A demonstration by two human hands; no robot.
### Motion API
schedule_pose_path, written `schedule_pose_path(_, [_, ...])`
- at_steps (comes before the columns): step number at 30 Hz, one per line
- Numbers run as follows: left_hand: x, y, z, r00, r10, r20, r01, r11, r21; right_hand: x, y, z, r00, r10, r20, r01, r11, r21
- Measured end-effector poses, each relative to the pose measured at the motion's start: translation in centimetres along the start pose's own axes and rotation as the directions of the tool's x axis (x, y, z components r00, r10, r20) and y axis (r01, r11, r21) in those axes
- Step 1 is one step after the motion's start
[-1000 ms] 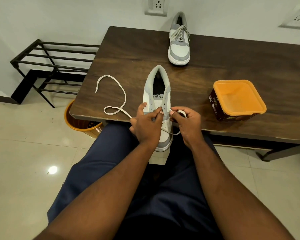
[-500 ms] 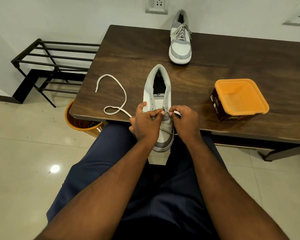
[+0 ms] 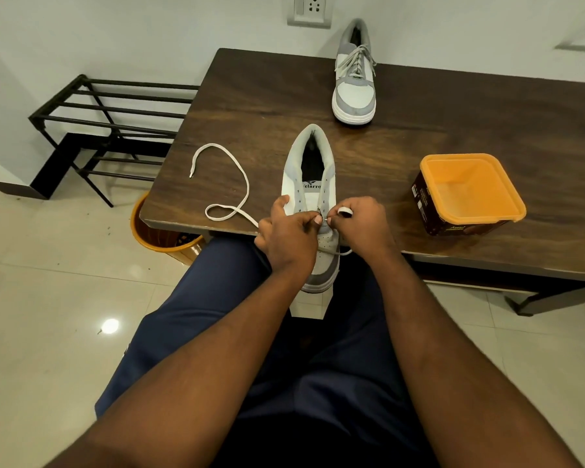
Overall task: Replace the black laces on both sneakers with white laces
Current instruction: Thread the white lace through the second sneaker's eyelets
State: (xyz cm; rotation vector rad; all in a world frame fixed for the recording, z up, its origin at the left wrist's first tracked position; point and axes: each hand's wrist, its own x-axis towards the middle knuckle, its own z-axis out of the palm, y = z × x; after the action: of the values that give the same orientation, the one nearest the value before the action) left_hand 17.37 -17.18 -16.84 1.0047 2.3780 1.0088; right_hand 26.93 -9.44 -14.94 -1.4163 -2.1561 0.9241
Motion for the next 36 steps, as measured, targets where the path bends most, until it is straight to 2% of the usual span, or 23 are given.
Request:
schedule_pose_path(5, [-0.1, 0.0, 0.1, 0.999, 0.044, -0.017, -0.044, 0.998, 0.037, 1.2, -1.4, -0.2, 0.99, 0.102, 0.096, -0.091, 0.989, -0.115])
schedule_pose_path(6, [-0.1, 0.0, 0.1, 0.999, 0.043, -0.015, -0.042, 0.998, 0.044, 1.2, -1.3, 0.0, 0.989, 0.12, 0.088, -0.113, 0.99, -0.082])
schedule_pose_path(8, [0.0, 0.0, 0.0, 0.999, 0.047, 0.005, -0.048, 0.996, 0.075, 0.7, -0.5, 0.4, 0.983, 0.167, 0.076, -0.178, 0.97, 0.166])
schedule_pose_path(10, [0.3, 0.1, -0.1, 0.998, 0.047, 0.042, -0.05, 0.995, 0.084, -0.3, 0.2, 0.7, 0.969, 0.232, 0.083, -0.245, 0.867, 0.433])
schedule_pose_path(12, [0.6, 0.5, -0.3, 0.997, 0.02, 0.071, -0.025, 0.997, 0.068, -1.0, 0.5, 1.1, 0.963, 0.266, 0.05, -0.25, 0.798, 0.548])
schedule_pose_path(15, [0.7, 0.7, -0.6, 0.994, 0.029, 0.103, -0.042, 0.991, 0.124, -1.8, 0.2, 1.6, 0.951, 0.306, 0.031, -0.258, 0.739, 0.622])
schedule_pose_path(17, [0.8, 0.7, -0.7, 0.992, 0.054, 0.117, -0.073, 0.983, 0.166, -2.2, 0.2, 1.8, 0.948, 0.316, 0.046, -0.27, 0.716, 0.644])
schedule_pose_path(22, [0.7, 1.2, -0.4, 0.98, 0.06, 0.191, -0.11, 0.957, 0.267, -2.4, 0.3, 1.8, 0.963, 0.268, 0.026, -0.224, 0.742, 0.632])
schedule_pose_path(27, [0.7, 2.5, -0.3, 0.975, -0.031, 0.222, -0.043, 0.947, 0.318, -2.5, 0.1, 1.5, 0.968, 0.252, -0.008, -0.194, 0.763, 0.616])
schedule_pose_path(29, [0.4, 2.9, -0.1, 0.981, -0.088, 0.176, 0.035, 0.958, 0.285, -2.5, 0.4, 1.6, 0.967, 0.256, -0.018, -0.188, 0.756, 0.627])
schedule_pose_path(32, [-0.6, 3.6, 0.4, 0.98, -0.19, 0.053, 0.181, 0.972, 0.148, -2.6, 0.3, 1.8, 0.972, 0.23, -0.055, -0.152, 0.788, 0.597])
schedule_pose_path(34, [-1.3, 3.6, 0.7, 0.98, -0.199, 0.0, 0.198, 0.977, 0.076, -2.7, 0.4, 2.0, 0.976, 0.199, -0.084, -0.119, 0.82, 0.561])
schedule_pose_path(36, [-1.7, 3.3, 0.7, 0.99, -0.135, -0.045, 0.137, 0.989, 0.047, -2.8, 0.6, 2.2, 0.981, 0.166, -0.098, -0.091, 0.847, 0.524])
